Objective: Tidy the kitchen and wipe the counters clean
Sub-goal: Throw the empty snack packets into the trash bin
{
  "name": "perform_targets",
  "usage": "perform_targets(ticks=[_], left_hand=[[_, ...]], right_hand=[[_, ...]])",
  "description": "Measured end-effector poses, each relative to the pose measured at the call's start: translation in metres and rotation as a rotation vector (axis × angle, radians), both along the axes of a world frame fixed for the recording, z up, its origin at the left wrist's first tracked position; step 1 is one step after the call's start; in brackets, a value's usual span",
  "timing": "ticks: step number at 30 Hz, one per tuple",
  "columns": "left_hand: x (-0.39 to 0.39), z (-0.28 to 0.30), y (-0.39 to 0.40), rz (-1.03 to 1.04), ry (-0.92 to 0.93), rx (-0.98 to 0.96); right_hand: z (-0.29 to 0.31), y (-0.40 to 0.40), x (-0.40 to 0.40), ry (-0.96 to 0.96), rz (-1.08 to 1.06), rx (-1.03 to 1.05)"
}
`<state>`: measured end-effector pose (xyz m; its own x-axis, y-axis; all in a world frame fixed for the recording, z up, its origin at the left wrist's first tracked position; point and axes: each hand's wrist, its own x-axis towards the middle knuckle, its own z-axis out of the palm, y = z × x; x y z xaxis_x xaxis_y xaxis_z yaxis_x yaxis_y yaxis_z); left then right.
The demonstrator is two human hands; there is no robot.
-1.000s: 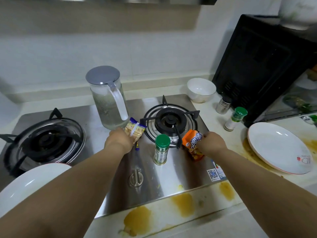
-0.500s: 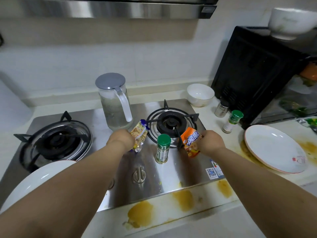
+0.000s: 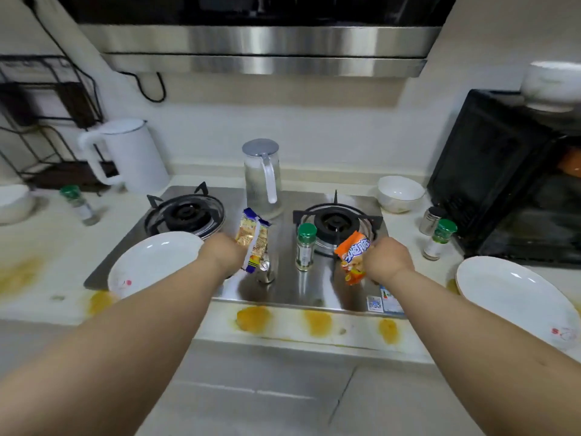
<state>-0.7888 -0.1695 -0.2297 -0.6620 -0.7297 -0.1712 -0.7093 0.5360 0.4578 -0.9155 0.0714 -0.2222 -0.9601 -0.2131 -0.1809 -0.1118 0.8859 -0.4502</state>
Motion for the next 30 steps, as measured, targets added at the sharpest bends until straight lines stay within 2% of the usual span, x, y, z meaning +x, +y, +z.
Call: perform_targets(ticks=[5,14,18,24,30], left_hand=[[0.066,0.005,0.041,0.135,0.053,0.019],[0.225,0.018,0.015,0.490,0.162,0.121],[0.301,0.018,0.000,0.617,0.128,0.164],[0.495,0.002,-0.023,0.899,0.196,0.173],[0.677,-0.007,-0.030,1.148,0.304,0.199]], right_hand=[[-0.009,0.001,0.044,-0.269,0.218,-0.186],[0.006,-0.092,0.157,-0.410,0.581,-0.240],[0.007,-0.137,0.215,-0.437,0.718,-0.248],[0.001,-0.229,0.385,-0.564,1.017,-0.140],[-0.016,-0.302,0.562,-0.559,1.213,-0.069]])
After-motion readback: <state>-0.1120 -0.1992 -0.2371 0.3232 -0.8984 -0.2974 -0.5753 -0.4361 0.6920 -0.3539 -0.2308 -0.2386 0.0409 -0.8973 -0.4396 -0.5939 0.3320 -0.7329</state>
